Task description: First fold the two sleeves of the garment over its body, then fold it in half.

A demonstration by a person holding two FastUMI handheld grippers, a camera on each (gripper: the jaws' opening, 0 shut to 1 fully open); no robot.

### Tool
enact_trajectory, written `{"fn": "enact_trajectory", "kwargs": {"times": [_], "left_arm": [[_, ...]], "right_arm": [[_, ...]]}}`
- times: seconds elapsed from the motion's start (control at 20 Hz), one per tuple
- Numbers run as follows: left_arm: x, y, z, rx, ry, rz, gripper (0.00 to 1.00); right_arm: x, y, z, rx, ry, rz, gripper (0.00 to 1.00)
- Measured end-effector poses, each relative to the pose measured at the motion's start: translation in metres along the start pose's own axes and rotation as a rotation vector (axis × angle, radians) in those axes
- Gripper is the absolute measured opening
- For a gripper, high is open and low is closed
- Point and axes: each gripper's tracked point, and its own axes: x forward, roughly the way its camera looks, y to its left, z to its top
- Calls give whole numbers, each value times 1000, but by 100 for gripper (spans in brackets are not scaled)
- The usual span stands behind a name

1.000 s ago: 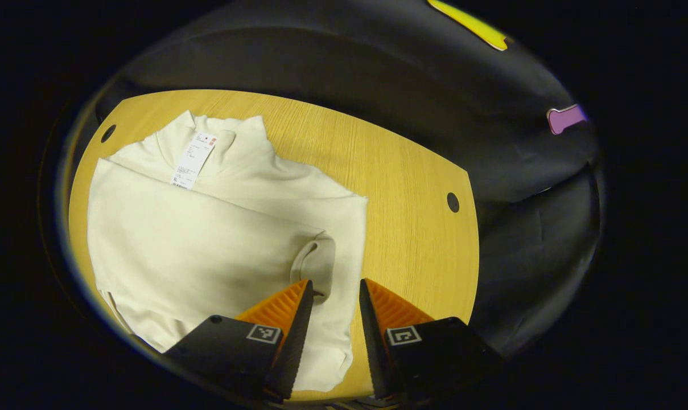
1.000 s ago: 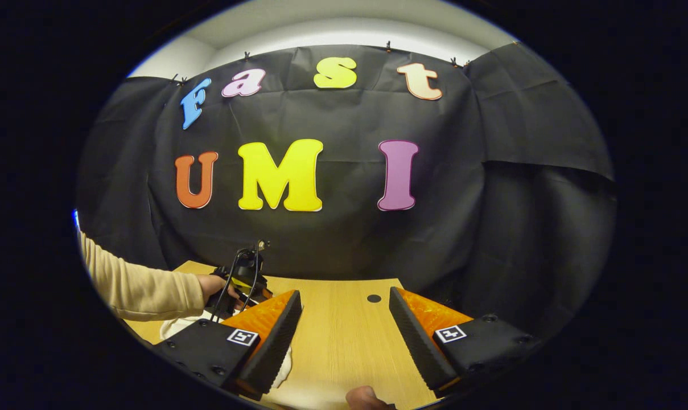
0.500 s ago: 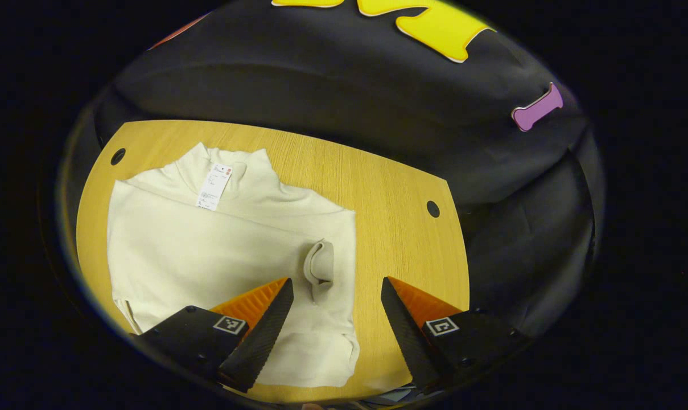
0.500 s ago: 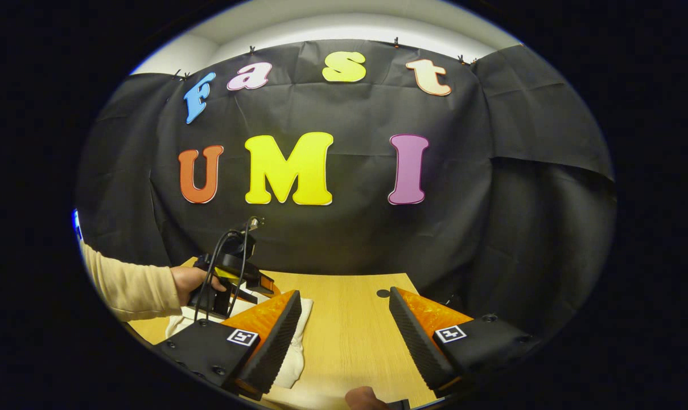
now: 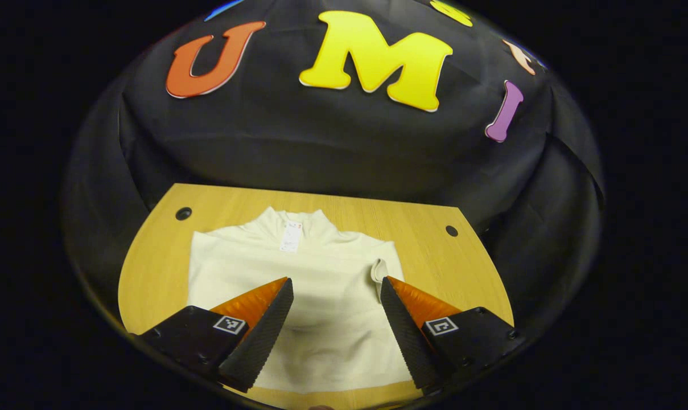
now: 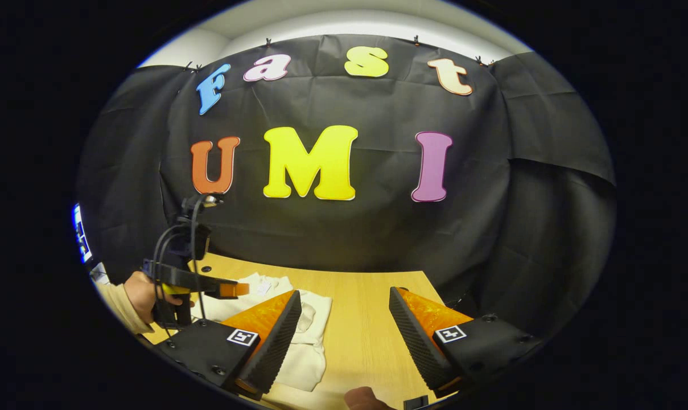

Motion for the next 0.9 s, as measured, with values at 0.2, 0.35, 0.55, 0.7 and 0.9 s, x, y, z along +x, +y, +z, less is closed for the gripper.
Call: {"fn": "enact_trajectory", "kwargs": {"times": [0.2, 0.35, 0.55, 0.7, 0.9], "left_arm": [[-51, 58, 16, 4, -120, 92, 98], [-62, 91, 5, -13, -190, 168, 98], [-83, 121, -15, -26, -183, 207, 98], [-88, 144, -54, -49, -98, 245, 98], [-84, 166, -118, -102, 44, 281, 98]], "right_arm": [[15, 20, -17, -29, 26, 15, 96], [24, 37, -27, -33, 33, 29, 93], [38, 60, -58, -63, 95, 51, 96], [46, 80, -92, -62, 185, 73, 96], [64, 88, -149, -30, 346, 60, 96]]}}
